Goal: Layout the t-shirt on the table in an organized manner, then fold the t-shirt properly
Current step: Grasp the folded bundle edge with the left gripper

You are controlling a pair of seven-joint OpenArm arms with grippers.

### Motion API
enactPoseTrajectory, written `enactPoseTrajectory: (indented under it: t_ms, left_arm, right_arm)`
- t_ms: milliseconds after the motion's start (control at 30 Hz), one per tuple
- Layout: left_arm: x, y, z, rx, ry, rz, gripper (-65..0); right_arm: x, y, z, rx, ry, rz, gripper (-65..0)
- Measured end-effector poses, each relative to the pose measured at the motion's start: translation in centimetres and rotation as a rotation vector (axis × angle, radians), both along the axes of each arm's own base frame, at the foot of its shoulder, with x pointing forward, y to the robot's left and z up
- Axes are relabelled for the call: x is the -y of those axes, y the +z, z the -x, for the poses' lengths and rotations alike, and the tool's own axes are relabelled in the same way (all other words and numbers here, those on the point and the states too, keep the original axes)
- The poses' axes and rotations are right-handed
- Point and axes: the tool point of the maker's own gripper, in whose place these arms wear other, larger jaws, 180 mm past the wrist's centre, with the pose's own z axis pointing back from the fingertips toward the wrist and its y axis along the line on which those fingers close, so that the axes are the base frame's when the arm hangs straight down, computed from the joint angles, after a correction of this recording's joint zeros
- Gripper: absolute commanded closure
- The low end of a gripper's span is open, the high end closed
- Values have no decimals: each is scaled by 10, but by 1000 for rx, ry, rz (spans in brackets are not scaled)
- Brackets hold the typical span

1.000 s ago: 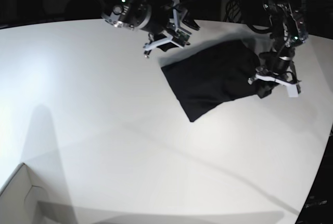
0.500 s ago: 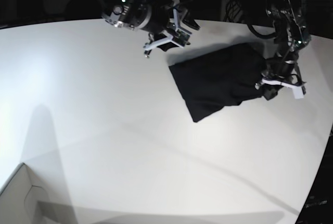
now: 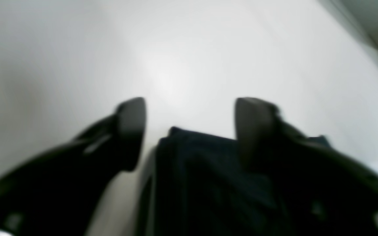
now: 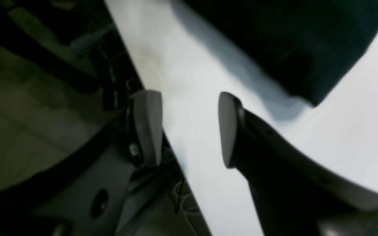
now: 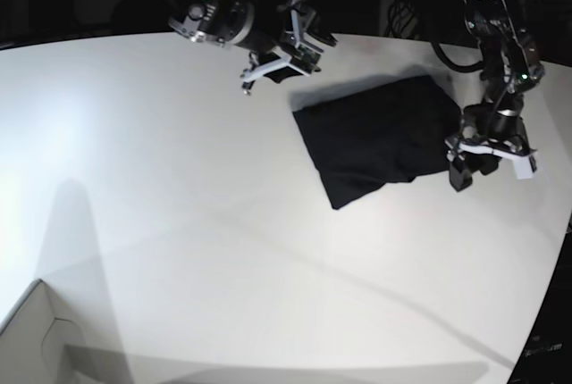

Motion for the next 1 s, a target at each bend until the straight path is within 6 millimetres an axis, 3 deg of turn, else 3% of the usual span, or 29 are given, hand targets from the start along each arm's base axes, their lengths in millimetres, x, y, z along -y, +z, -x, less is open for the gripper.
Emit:
enactPoseTrajectory:
  t_ms: [100,200,433,600,867,1000]
  left_arm:
    - [3,11,15,10,-13,-40,-585]
    - [12,8,35,-12,-34,-50,-643]
    - [29,-26,67,-101,-4,29,-650]
    - [42,-48,72,-127,24,151,-650]
    - [36,-56,60,-79,69,230,-650]
    - [48,-59,51,-64,34,240,-650]
  right_arm:
    - [2,1,0,6,2,3,-284]
    - [5,-1,1,4,6,16,-284]
    - [5,0,0,7,5,14,-284]
    - [5,0,0,8,5,15,-284]
    - [13,-5,2,5,13,40,-284]
    - [13,-5,2,7,15,37,-284]
